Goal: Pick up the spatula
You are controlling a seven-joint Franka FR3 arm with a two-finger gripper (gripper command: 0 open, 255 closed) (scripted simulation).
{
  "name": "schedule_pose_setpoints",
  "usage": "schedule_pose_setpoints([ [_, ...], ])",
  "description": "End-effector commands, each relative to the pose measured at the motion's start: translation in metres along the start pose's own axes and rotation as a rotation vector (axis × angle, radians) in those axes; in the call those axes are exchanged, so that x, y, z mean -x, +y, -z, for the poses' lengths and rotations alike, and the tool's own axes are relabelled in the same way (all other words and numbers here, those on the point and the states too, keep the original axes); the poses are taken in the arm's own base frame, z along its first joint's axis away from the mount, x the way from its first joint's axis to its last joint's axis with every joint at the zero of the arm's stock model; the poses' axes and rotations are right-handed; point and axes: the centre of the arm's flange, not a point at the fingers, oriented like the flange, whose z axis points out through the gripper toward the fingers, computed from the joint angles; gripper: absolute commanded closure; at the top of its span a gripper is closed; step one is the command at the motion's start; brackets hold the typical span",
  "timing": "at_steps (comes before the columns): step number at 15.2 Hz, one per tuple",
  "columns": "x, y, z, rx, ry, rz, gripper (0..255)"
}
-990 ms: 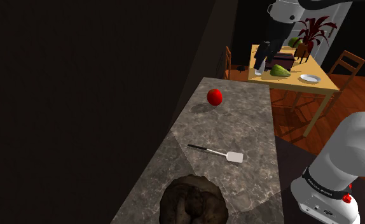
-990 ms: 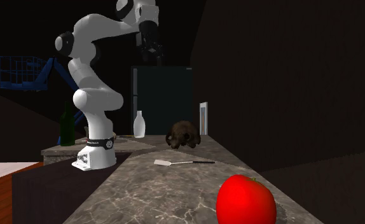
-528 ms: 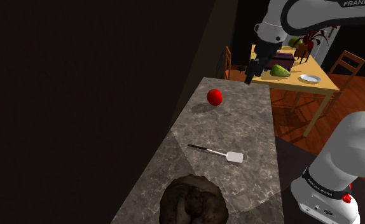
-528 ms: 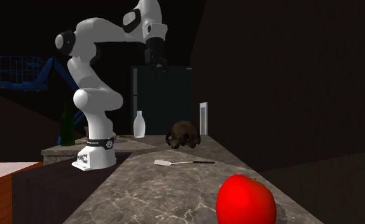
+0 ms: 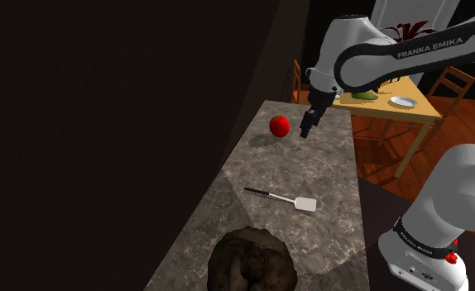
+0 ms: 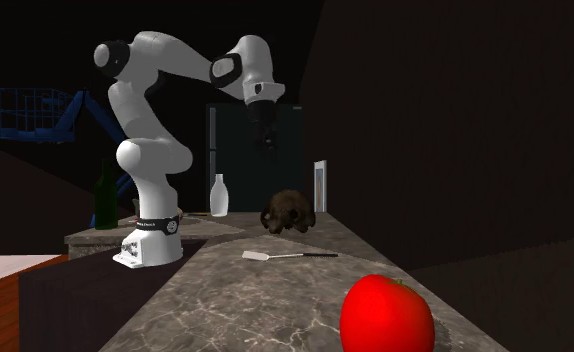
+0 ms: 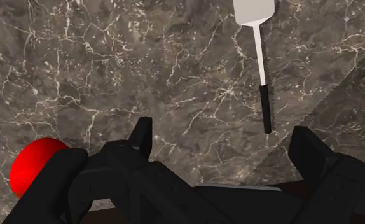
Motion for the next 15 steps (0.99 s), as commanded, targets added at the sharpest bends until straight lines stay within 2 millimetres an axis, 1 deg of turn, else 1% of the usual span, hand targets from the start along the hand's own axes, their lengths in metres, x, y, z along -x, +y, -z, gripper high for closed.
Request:
schedule_pose_setpoints([
  [1, -0.004, -0.008, -0.023, -0.003, -0.005, 0.030, 0],
  [8, -0.015, -0.042, -0.108, -0.016, -0.027, 0.133, 0],
  [15, -0.021, -0.078, -0.193, -0.028, -0.050, 0.235, 0],
])
